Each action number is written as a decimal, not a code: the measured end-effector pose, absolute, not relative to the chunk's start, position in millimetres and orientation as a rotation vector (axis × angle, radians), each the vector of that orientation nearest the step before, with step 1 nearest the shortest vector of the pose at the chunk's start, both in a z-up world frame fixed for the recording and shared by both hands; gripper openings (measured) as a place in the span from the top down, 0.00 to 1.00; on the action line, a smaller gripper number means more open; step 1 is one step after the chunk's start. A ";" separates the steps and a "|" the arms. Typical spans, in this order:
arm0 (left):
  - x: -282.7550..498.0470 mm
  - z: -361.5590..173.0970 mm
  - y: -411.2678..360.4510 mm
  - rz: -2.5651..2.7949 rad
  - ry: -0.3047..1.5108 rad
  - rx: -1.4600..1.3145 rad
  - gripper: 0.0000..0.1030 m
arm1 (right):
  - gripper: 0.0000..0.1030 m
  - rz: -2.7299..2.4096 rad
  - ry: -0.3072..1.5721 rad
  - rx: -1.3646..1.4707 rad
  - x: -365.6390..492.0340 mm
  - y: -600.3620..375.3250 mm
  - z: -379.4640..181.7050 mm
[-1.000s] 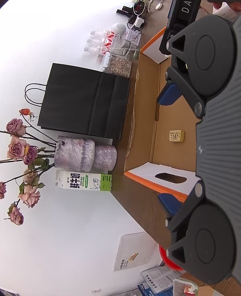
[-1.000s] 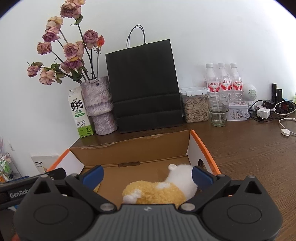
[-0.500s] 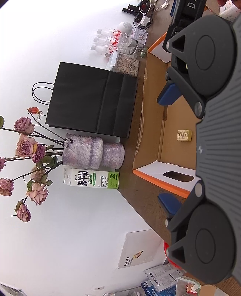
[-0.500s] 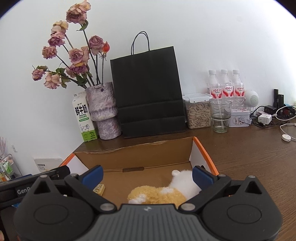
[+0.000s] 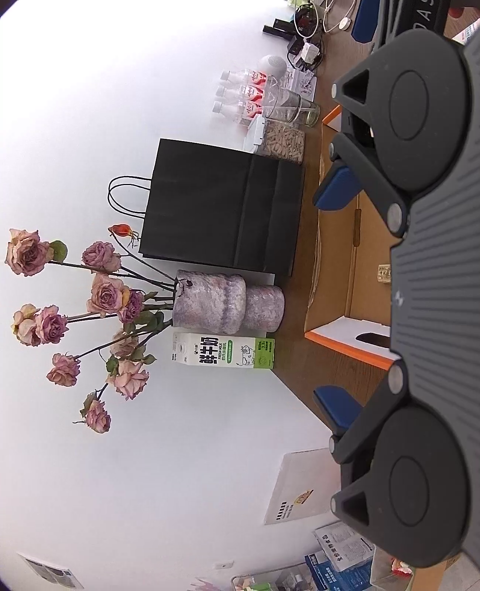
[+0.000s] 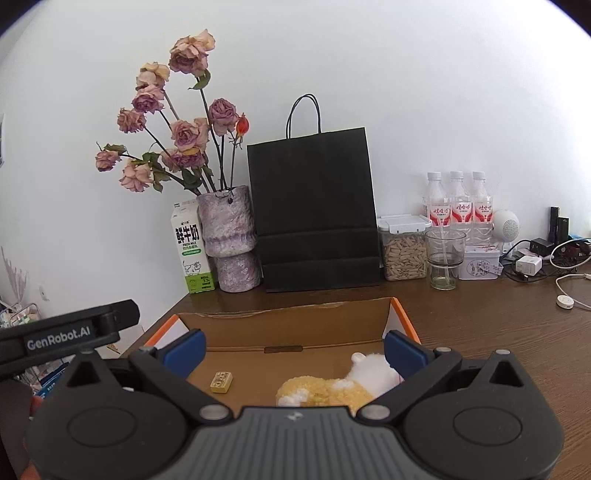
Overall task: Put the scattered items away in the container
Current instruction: 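Withdraw both tools from the box back toward the scattered items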
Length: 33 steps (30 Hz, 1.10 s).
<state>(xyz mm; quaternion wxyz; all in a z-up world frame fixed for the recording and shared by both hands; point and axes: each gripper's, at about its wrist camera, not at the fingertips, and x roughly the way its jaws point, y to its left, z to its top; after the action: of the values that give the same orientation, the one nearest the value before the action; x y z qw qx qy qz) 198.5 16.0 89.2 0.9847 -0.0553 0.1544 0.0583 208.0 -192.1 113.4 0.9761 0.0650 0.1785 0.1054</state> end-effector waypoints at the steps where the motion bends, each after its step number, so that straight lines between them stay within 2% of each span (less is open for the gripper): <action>1: 193.9 90.6 16.3 0.116 0.308 -0.111 0.00 | 0.00 0.213 0.356 0.130 202.7 -194.0 114.8; 18: 122.4 89.9 34.1 0.135 0.316 -0.077 0.00 | 0.00 0.212 0.386 0.127 126.6 -236.8 101.4; 33: 73.8 42.9 53.4 0.141 0.425 -0.043 0.00 | 0.00 0.254 0.468 0.035 65.8 -239.3 59.3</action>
<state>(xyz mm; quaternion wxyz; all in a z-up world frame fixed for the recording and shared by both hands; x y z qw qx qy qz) 73.8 53.4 42.9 0.9748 -0.0214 0.2107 0.0700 65.8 -239.3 59.3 0.9646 0.0170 0.2313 0.1253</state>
